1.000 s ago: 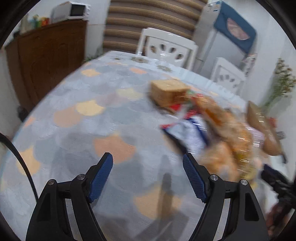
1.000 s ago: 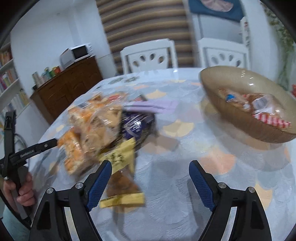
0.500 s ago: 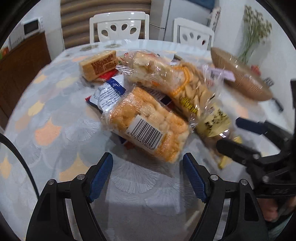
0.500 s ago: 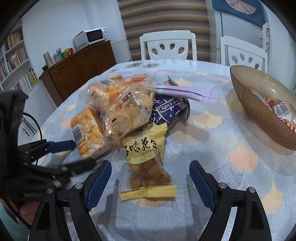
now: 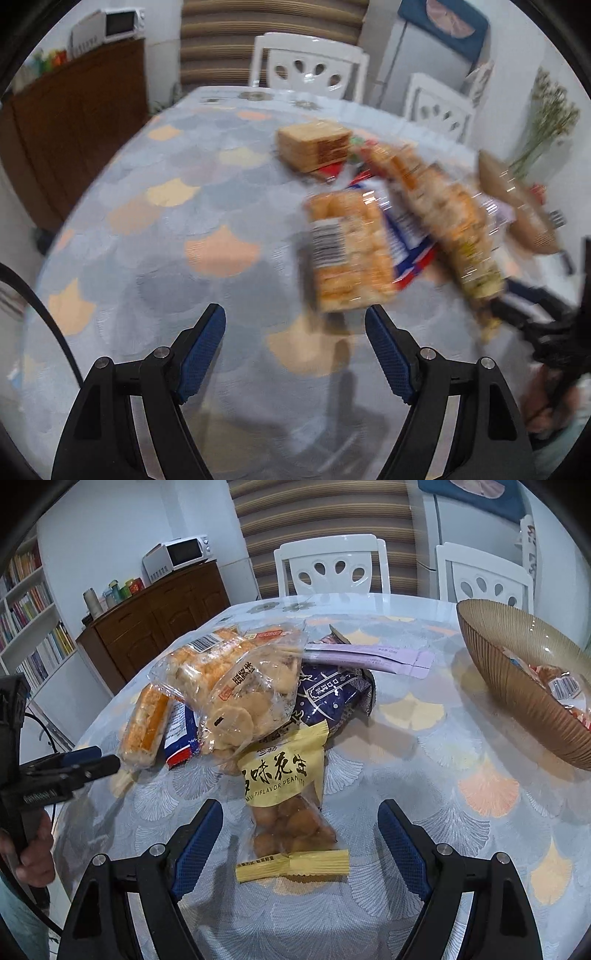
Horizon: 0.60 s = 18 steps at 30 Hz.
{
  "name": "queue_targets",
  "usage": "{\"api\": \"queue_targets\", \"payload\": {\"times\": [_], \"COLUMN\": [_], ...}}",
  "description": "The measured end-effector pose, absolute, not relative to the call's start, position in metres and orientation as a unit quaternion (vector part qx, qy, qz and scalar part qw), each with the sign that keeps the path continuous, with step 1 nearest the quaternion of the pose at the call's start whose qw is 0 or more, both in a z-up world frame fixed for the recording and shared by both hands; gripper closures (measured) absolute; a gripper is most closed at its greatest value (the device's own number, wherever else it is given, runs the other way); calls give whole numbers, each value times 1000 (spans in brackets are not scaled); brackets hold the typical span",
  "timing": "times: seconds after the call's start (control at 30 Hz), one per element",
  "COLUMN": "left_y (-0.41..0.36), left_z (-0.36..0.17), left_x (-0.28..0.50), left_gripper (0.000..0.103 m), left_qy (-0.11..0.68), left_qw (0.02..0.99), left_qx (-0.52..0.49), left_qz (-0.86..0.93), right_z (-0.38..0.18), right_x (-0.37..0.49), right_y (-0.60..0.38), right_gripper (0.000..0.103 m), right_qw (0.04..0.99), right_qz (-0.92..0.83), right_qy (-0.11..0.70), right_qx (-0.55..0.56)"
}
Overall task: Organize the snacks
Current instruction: 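Grasp the cracker pack with the left tool while the right tool grasps the yellow peanut bag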
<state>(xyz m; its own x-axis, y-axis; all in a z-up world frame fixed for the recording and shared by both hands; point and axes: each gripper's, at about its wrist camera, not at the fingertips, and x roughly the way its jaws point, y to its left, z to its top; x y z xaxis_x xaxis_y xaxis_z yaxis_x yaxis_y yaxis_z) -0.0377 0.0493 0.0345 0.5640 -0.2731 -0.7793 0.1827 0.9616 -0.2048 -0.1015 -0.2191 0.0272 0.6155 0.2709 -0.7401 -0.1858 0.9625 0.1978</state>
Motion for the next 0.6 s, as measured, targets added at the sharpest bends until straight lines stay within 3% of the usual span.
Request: {"api": "queue_targets", "payload": {"times": [0.6], "left_y": [57], "left_z": [11], "left_x": [15], "left_gripper": [26], "left_qy": [457], "left_qw": [845], "left_qx": [-212], "left_qz": [-176], "right_z": [24], "right_x": [-94], "right_y": [-210], "right_gripper": [19], "right_qw": [883], "right_qz": [149], "right_qy": [442], "right_qx": [57]}}
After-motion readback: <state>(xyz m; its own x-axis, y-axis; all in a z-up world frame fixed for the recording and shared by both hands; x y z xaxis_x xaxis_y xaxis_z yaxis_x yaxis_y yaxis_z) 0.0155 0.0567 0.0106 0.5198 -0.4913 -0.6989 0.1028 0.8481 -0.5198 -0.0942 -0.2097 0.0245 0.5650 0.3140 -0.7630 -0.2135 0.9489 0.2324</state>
